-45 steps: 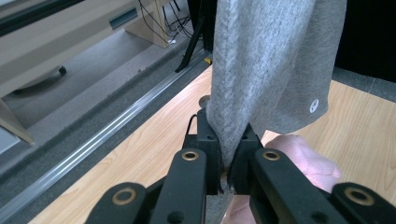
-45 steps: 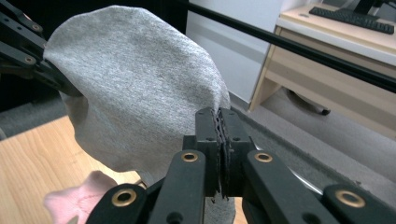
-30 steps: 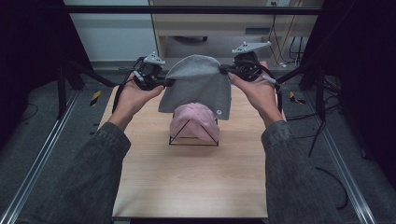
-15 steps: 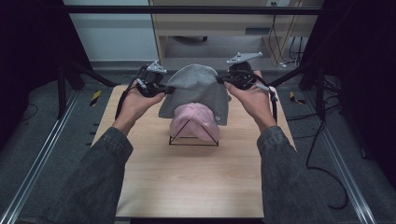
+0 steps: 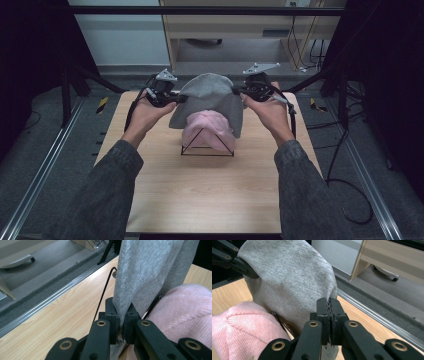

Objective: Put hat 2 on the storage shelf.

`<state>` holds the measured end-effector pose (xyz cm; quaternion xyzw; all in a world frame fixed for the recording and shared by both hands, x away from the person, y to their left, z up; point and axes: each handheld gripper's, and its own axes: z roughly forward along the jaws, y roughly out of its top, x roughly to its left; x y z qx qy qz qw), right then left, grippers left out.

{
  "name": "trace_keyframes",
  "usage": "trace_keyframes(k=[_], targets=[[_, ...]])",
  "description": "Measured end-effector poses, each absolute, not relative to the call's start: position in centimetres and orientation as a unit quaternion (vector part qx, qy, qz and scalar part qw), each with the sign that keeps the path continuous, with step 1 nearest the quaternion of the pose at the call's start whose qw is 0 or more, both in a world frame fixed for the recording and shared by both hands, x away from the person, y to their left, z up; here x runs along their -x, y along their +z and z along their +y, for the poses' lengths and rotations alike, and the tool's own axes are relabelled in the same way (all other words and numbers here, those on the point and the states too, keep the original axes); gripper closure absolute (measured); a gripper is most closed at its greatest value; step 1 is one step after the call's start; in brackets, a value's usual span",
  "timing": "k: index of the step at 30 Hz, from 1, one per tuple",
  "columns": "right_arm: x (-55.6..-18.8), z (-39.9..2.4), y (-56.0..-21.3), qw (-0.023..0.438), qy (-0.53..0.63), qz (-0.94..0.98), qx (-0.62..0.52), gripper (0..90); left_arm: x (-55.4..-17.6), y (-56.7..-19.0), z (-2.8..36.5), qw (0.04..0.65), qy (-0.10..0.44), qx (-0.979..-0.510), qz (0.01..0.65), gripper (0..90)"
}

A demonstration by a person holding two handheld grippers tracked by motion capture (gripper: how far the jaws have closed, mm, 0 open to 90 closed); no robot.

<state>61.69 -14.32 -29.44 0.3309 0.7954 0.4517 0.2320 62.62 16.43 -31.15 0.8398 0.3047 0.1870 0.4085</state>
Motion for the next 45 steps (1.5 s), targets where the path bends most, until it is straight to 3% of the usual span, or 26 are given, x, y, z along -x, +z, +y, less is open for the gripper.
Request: trace_keyframes(k=[28, 45], targets=[[-62.2, -13.8, -33.4, 0.210, 0.435, 0.805, -0.343, 88.1, -63.1, -34.7, 16.8, 0.402, 0.174, -0.841, 0.318, 85.2], [-61.8, -13.2, -33.7, 0.209, 0.435, 0.808, -0.338, 88.1, -62.7, -35.6, 17.4, 0.407, 0.174, -0.835, 0.327, 85.2]])
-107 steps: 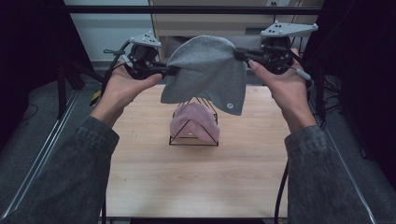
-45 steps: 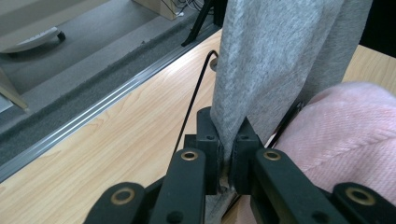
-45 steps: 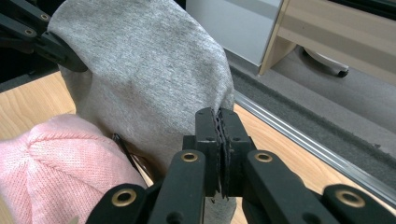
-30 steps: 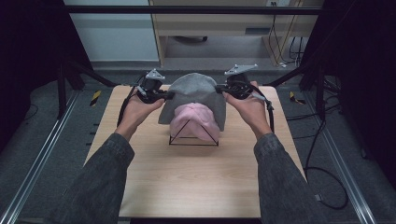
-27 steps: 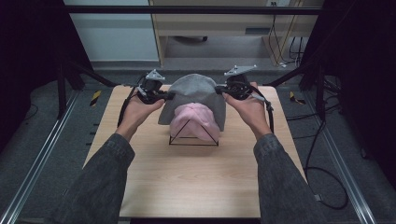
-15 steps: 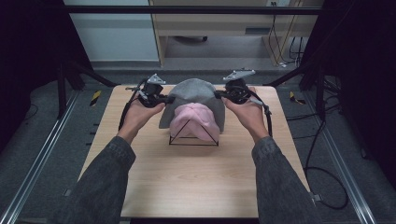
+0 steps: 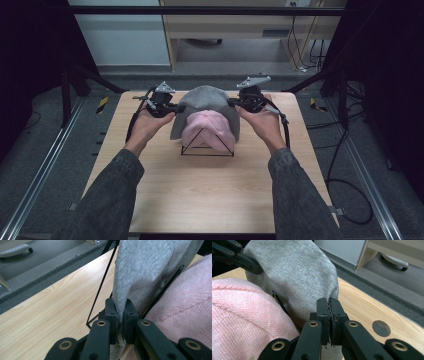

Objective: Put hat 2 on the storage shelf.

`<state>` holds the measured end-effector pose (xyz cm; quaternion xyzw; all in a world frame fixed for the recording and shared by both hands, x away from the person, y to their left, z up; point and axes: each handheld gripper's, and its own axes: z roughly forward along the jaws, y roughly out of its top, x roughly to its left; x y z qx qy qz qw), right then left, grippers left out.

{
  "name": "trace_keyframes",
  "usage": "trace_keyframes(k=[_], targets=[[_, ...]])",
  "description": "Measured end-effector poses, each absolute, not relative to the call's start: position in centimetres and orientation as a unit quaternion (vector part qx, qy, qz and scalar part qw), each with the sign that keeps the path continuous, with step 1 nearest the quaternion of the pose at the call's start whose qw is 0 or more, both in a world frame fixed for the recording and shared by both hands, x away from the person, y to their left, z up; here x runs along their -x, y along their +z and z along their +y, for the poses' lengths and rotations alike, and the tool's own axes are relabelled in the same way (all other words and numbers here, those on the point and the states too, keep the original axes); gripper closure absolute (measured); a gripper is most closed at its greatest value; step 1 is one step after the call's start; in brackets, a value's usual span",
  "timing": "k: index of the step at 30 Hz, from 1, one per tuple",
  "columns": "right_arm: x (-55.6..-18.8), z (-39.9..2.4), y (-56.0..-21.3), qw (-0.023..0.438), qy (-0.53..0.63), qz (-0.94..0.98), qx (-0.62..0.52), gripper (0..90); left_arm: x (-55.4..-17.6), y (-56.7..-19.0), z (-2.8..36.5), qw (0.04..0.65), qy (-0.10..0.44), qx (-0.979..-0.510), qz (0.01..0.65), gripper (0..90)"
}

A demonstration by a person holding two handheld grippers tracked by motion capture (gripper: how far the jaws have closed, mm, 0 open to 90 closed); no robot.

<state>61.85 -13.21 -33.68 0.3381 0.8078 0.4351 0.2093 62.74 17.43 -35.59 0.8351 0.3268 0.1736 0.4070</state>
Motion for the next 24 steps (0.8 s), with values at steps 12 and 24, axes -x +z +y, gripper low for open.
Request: trace_keyframes(k=[12, 24], targets=[[-61.5, -13.1, -34.5, 0.203, 0.434, 0.809, -0.340, 88.0, -62.9, -36.6, 17.6, 0.402, 0.169, -0.837, 0.331, 84.8], [-61.4, -13.3, -35.4, 0.197, 0.428, 0.811, -0.346, 87.9, -63.1, -37.3, 17.4, 0.392, 0.168, -0.840, 0.335, 84.2]])
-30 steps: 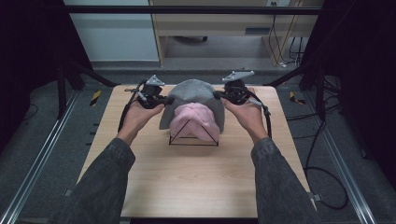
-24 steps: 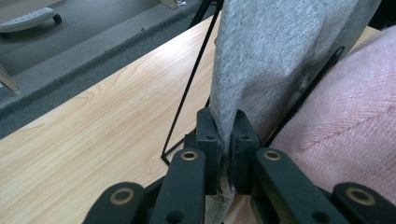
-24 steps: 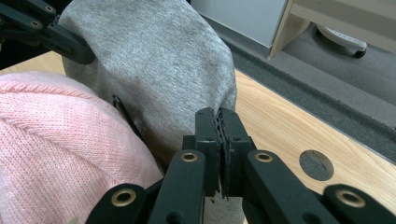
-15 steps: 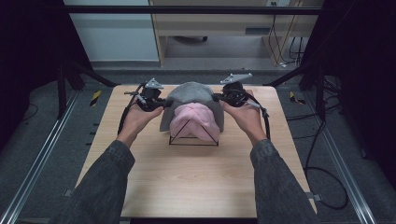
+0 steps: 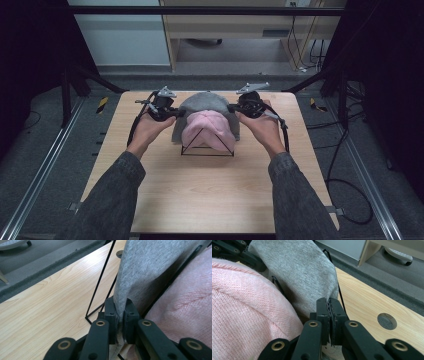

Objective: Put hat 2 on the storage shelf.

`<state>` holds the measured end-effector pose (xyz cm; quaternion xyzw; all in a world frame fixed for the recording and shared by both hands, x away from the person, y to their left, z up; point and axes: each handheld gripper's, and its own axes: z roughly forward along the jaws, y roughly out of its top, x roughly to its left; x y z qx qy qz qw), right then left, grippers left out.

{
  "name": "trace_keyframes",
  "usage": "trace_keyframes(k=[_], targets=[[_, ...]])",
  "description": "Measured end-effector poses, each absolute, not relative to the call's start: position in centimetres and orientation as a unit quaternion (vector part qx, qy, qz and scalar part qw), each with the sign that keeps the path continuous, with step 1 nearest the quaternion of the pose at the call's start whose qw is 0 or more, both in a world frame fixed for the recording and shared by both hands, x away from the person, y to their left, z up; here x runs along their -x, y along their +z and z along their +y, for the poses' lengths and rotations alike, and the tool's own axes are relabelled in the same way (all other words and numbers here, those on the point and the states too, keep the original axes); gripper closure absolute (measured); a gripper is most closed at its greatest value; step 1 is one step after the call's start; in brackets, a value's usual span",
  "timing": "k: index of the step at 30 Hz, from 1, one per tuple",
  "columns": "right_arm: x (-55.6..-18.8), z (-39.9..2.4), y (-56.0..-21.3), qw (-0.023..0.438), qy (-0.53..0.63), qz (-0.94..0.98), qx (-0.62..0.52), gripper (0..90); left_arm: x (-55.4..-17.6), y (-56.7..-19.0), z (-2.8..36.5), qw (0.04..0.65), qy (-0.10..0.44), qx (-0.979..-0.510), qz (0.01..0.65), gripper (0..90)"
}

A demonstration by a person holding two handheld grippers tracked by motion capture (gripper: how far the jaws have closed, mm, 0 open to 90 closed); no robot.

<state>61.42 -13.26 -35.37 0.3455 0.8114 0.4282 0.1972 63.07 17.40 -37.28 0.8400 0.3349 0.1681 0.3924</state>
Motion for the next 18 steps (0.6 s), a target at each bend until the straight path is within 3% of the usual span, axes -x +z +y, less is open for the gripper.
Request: trace_keyframes(k=[18], targets=[[-61.1, -13.5, -36.9, 0.186, 0.423, 0.812, -0.356, 87.5, -63.2, -38.3, 17.2, 0.379, 0.155, -0.846, 0.343, 83.7]])
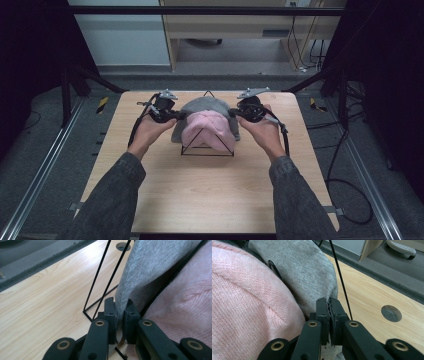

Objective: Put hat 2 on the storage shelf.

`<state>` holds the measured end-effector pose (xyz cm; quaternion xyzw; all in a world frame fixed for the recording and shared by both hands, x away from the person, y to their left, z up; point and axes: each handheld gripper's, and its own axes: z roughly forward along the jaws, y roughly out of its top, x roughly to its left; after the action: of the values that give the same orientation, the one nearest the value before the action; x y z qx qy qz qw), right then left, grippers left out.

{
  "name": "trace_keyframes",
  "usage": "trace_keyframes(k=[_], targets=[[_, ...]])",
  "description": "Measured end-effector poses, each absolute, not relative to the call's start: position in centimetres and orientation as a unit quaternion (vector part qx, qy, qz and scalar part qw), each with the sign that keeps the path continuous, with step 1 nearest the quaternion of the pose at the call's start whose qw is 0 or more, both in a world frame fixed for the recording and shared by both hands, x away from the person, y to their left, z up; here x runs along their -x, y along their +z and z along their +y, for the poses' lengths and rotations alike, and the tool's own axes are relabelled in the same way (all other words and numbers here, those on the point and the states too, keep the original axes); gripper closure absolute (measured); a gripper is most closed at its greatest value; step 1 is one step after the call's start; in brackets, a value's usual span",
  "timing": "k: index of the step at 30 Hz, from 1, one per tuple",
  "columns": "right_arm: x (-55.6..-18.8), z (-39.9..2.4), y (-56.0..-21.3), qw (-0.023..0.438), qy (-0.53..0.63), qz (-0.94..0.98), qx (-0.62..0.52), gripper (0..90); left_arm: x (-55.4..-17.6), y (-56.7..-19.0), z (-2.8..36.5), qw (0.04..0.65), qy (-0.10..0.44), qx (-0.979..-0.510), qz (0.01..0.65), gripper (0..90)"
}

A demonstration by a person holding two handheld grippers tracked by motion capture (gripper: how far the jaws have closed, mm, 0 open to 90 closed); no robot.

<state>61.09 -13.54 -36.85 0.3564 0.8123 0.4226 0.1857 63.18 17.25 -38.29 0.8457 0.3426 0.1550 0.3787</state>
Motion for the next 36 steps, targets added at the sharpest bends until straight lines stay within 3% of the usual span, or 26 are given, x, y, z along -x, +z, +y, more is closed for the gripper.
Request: trace_keyframes(k=[10, 19, 25, 36], targets=[[-61.2, -13.4, -37.0, 0.185, 0.419, 0.814, -0.356, 86.5, -63.1, -38.6, 17.4, 0.380, 0.158, -0.841, 0.351, 78.8], [-60.6, -13.7, -36.7, 0.190, 0.424, 0.808, -0.362, 74.7, -62.3, -38.1, 18.0, 0.392, 0.178, -0.831, 0.352, 64.3], [-60.4, -13.8, -36.5, 0.191, 0.425, 0.807, -0.363, 71.4, -61.8, -37.9, 18.2, 0.392, 0.186, -0.831, 0.348, 60.1], [-59.4, -14.6, -35.6, 0.202, 0.426, 0.801, -0.369, 61.9, -61.0, -37.5, 18.7, 0.393, 0.194, -0.824, 0.359, 42.2]])
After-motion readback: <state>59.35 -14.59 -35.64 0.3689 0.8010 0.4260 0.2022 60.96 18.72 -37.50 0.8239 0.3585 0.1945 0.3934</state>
